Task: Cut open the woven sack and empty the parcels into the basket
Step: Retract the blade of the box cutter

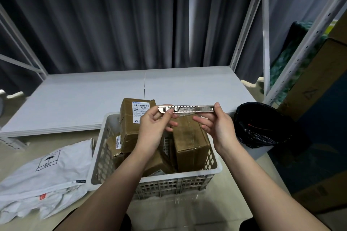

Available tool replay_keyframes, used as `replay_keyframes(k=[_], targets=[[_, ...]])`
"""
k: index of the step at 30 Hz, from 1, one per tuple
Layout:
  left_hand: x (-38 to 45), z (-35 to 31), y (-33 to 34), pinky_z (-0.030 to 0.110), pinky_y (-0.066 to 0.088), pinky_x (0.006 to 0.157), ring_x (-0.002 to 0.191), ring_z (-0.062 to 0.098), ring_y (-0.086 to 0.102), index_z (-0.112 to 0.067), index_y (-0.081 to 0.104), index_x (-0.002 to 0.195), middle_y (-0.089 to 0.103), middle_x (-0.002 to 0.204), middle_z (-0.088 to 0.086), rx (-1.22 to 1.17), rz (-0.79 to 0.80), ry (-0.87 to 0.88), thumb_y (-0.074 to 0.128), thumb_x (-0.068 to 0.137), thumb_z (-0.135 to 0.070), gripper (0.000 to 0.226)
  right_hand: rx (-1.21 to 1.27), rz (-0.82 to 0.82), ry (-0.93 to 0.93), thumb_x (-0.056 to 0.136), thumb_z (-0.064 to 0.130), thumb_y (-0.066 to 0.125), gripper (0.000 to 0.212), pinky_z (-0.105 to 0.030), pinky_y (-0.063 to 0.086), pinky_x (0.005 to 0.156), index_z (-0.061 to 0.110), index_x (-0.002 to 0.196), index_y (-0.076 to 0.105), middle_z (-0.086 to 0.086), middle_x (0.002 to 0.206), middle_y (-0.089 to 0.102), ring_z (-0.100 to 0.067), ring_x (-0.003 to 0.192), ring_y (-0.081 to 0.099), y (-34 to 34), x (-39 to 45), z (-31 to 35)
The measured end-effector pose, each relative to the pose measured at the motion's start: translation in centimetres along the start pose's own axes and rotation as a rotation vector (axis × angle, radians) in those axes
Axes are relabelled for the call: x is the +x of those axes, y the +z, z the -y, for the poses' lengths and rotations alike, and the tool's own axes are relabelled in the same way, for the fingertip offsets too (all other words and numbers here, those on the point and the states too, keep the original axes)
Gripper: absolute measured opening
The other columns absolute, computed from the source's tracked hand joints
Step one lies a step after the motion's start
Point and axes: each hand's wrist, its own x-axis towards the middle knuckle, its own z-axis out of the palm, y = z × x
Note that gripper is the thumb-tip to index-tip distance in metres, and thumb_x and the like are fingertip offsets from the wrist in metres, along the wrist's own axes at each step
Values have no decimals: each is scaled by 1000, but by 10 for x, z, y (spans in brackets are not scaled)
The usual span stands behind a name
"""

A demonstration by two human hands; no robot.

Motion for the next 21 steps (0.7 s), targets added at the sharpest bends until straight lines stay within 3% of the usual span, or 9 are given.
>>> replay_keyframes(k=[5,10,15,21], targets=[[5,5,-3,14,50,46,56,8,67,-13,53,91,72,77,8,-78,23,-111,54,94,-10,4,42,67,7,101,46,25,60,-15,46,40,-2,128,50,-19,111,68,-23,75,74,0,1,2],[3,6,-2,13,51,46,54,6,67,-7,59,90,73,70,3,-42,148,-273,56,94,-14,8,-205,147,-169,99,18,44,22,-14,44,53,18,119,54,-1,103,73,-6,74,68,6,-8,6],[-1,7,3,12,51,49,56,4,67,-12,63,89,74,70,1,43,293,-320,51,96,-16,14,-324,166,-243,95,12,53,20,-14,43,51,12,114,58,9,87,75,3,64,60,8,-6,4],[-2,6,4,13,54,54,62,7,69,-13,63,99,75,77,2,24,406,-340,53,94,-9,12,-328,215,-251,96,13,50,22,-13,43,49,10,117,58,3,90,76,-7,74,70,6,-8,9]])
